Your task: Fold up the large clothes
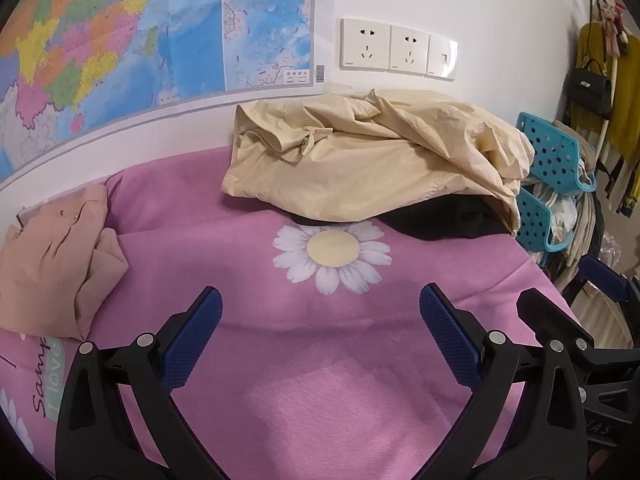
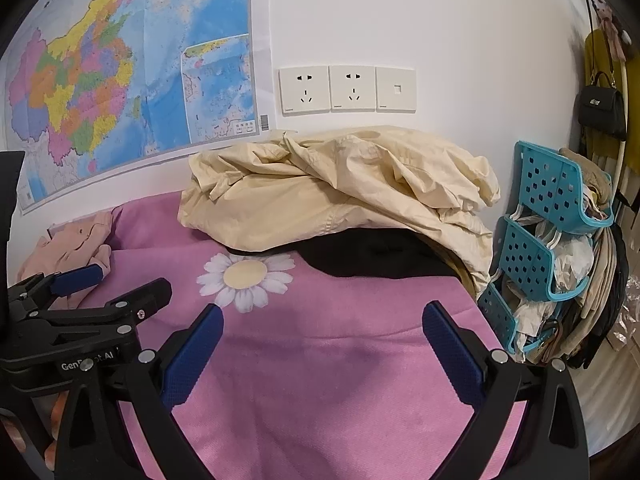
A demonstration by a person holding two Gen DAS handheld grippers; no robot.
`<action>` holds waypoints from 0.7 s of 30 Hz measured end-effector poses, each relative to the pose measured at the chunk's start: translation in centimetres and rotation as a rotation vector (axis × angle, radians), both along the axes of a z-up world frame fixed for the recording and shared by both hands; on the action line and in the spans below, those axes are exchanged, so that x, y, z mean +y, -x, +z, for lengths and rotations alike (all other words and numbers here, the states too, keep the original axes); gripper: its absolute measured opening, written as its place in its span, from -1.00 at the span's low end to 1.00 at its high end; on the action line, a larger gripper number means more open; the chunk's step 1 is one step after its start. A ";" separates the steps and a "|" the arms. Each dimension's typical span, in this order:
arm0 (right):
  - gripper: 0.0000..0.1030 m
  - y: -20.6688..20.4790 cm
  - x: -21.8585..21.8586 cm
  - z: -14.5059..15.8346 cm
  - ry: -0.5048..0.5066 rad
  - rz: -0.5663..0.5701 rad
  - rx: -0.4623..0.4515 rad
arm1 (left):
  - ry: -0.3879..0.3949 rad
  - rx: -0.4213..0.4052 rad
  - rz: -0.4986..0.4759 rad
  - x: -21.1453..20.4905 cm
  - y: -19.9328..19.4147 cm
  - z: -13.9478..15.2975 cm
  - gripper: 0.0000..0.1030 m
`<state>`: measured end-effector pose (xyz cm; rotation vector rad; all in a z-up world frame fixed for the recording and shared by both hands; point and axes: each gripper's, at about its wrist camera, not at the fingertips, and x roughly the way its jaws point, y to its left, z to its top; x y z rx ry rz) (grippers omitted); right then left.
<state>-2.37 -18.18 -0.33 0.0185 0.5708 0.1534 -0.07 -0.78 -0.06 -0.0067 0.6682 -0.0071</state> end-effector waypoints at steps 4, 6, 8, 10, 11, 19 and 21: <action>0.88 0.0 0.1 0.1 0.004 -0.003 -0.005 | 0.002 0.001 0.001 0.0 0.0 0.0 0.89; 0.88 0.0 0.1 0.1 0.007 -0.003 -0.005 | 0.004 0.001 -0.001 0.0 0.0 0.0 0.89; 0.88 -0.1 0.1 0.0 0.005 -0.002 -0.005 | 0.007 0.005 0.002 0.1 0.0 0.0 0.89; 0.88 -0.1 0.1 0.0 0.008 -0.001 -0.004 | 0.010 0.008 0.004 0.1 -0.1 0.0 0.89; 0.88 -0.1 0.1 0.1 0.007 0.001 -0.004 | 0.012 0.009 0.005 0.2 -0.1 0.0 0.89; 0.88 -0.4 0.1 0.1 0.016 0.002 -0.005 | 0.017 0.016 0.010 0.3 -0.5 -0.2 0.89; 0.88 -0.5 0.1 0.1 0.019 0.003 -0.006 | 0.017 0.017 0.010 0.3 -0.6 -0.2 0.89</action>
